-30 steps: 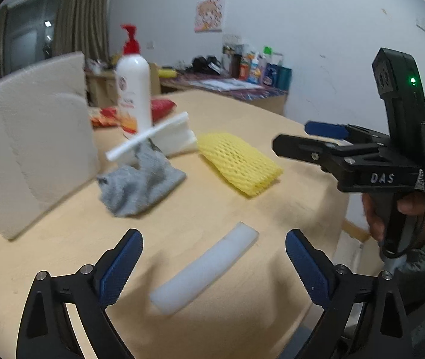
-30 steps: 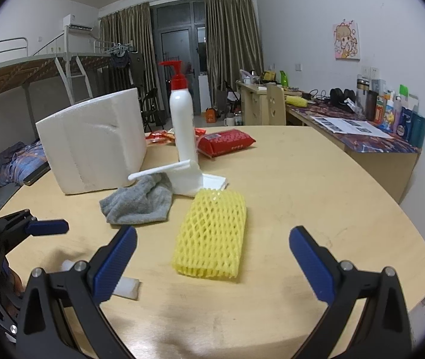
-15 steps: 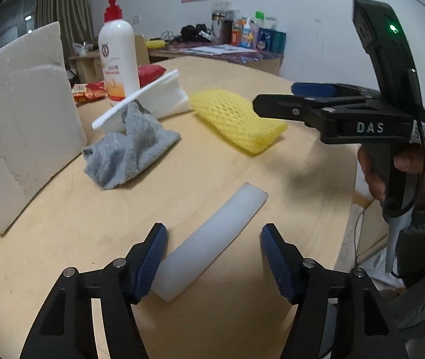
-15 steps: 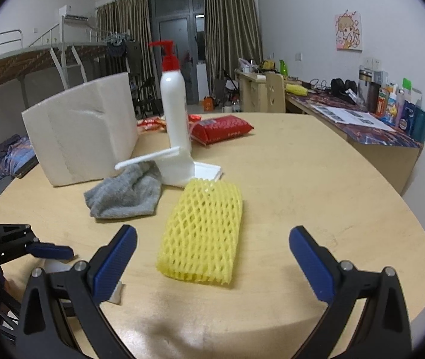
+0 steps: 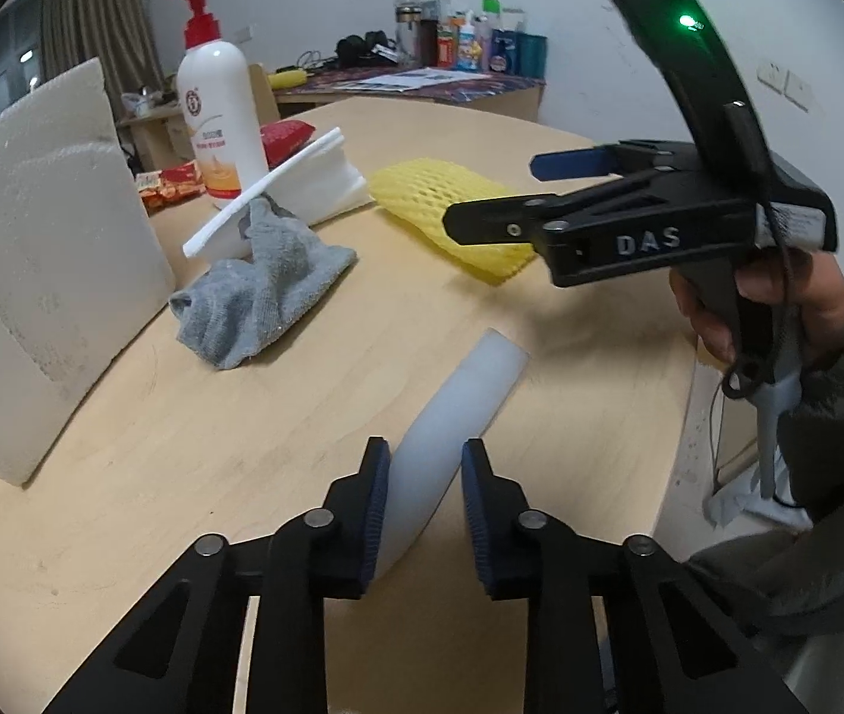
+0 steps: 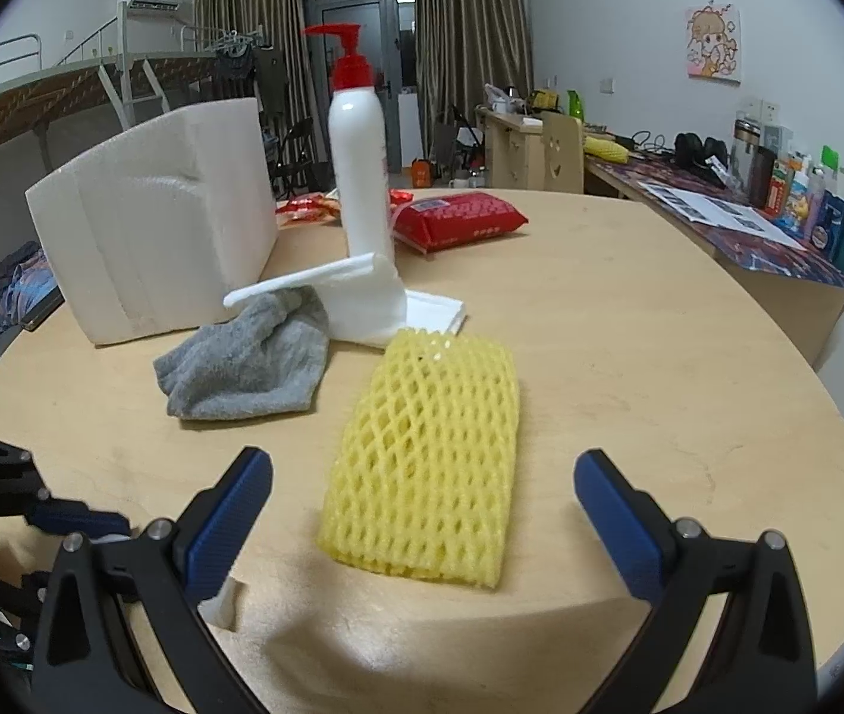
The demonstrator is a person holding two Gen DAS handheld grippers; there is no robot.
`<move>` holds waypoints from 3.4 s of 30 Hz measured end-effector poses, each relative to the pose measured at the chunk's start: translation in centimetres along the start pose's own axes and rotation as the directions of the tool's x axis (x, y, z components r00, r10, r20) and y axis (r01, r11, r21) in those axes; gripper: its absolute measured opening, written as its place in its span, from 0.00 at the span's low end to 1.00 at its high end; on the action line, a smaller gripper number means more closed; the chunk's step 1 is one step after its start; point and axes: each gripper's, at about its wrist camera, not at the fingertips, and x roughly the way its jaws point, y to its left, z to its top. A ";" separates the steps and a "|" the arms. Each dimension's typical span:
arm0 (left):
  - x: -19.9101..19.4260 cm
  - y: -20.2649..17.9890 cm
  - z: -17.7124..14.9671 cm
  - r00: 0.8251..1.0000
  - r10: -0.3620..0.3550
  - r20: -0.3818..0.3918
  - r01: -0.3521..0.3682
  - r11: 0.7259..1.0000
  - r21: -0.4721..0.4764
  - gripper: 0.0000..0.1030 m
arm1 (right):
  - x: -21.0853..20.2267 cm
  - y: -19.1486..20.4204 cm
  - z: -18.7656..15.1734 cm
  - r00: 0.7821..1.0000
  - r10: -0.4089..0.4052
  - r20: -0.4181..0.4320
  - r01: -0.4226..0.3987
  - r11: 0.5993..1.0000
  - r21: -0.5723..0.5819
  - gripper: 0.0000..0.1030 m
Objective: Organize soft objects
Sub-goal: 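Approach the white foam strip and close the left gripper on it, then lift the foam strip with the left gripper while the right gripper grasps and lifts the yellow net, then carry the foam strip and yellow net over the white foam box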
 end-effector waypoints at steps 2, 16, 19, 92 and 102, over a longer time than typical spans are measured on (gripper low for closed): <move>-0.2 -0.1 -0.1 1.000 0.001 -0.007 -0.001 1.000 0.018 0.17 | 0.2 0.0 0.0 1.000 -0.003 -0.007 0.003 1.000 0.000 1.00; -0.1 1.1 0.0 0.998 -0.048 -0.028 0.048 0.999 0.011 0.34 | 0.7 0.1 0.1 1.000 -0.005 -0.026 0.005 1.000 0.008 1.00; -0.1 0.5 0.1 0.999 -0.030 -0.024 0.030 0.999 0.023 0.22 | 0.9 0.1 0.1 0.999 -0.001 -0.034 0.001 1.000 0.008 1.00; -18.9 3.6 -2.1 0.756 0.538 0.373 -0.372 0.822 -0.431 0.12 | -8.7 7.6 5.0 0.919 0.307 0.247 -0.270 0.947 -0.174 0.19; -20.9 4.2 -1.4 0.707 0.591 0.389 -0.383 0.782 -0.492 0.12 | -9.3 9.1 6.7 0.906 0.325 0.272 -0.274 0.939 -0.207 0.19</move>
